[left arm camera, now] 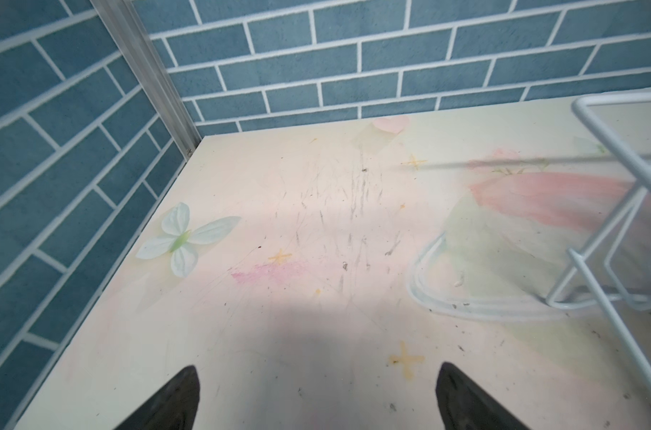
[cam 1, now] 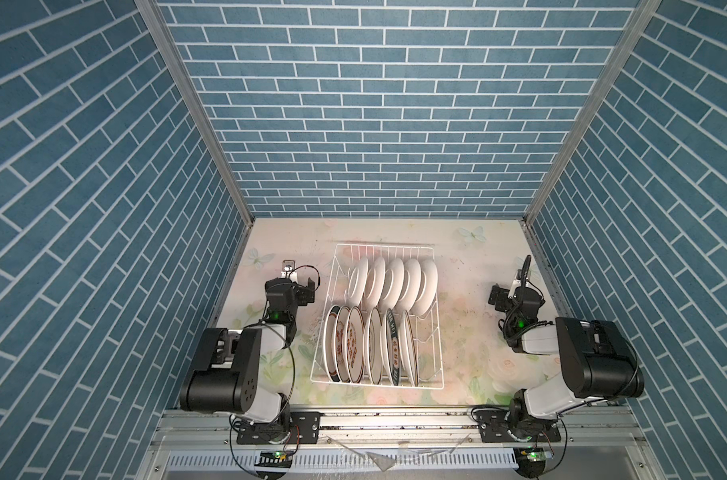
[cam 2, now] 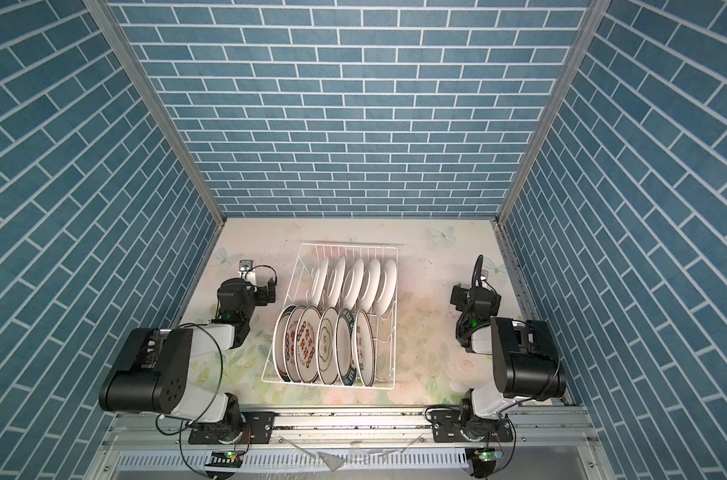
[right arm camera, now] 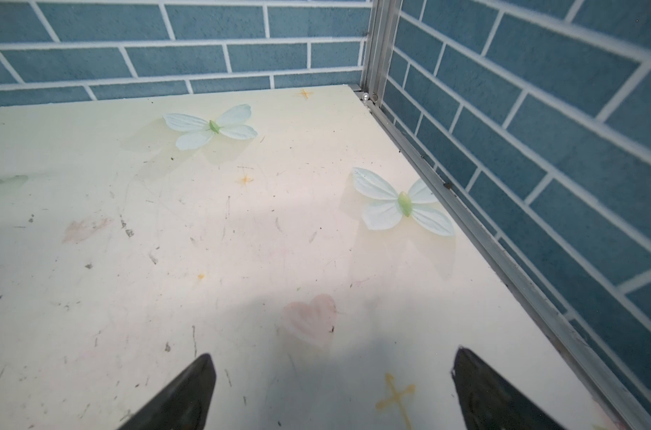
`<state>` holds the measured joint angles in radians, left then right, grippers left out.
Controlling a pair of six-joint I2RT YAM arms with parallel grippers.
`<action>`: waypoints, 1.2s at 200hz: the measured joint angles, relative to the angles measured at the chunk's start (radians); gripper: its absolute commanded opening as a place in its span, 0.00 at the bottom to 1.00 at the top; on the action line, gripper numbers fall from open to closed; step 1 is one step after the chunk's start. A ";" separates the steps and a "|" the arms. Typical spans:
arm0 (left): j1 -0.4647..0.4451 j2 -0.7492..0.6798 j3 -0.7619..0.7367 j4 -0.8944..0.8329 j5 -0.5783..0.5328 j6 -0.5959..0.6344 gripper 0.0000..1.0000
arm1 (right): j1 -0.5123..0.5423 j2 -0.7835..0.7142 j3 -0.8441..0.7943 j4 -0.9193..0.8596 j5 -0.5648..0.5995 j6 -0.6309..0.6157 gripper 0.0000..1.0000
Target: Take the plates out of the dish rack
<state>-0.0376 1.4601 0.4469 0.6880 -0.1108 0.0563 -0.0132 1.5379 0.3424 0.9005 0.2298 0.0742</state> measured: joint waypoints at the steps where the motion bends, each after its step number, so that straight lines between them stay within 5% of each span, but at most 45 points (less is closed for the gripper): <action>1: 0.000 -0.003 0.003 -0.005 -0.001 0.000 0.99 | 0.000 -0.002 0.000 0.000 0.000 0.000 0.99; 73: 0.000 -0.161 0.055 -0.225 -0.048 -0.046 0.99 | 0.000 -0.241 0.007 -0.161 0.028 0.019 0.99; 151: -0.002 -0.427 0.193 -0.708 -0.047 -0.254 0.99 | 0.018 -0.403 0.333 -0.865 -0.082 0.193 0.99; 240: -0.002 -0.537 0.250 -1.104 0.140 -0.425 0.99 | 0.357 -0.407 0.588 -1.395 -0.295 0.291 0.94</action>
<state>-0.0399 0.9230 0.6971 -0.4156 0.0296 -0.3687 0.3439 1.1313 0.9306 -0.4942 -0.0650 0.3653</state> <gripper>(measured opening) 0.994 0.941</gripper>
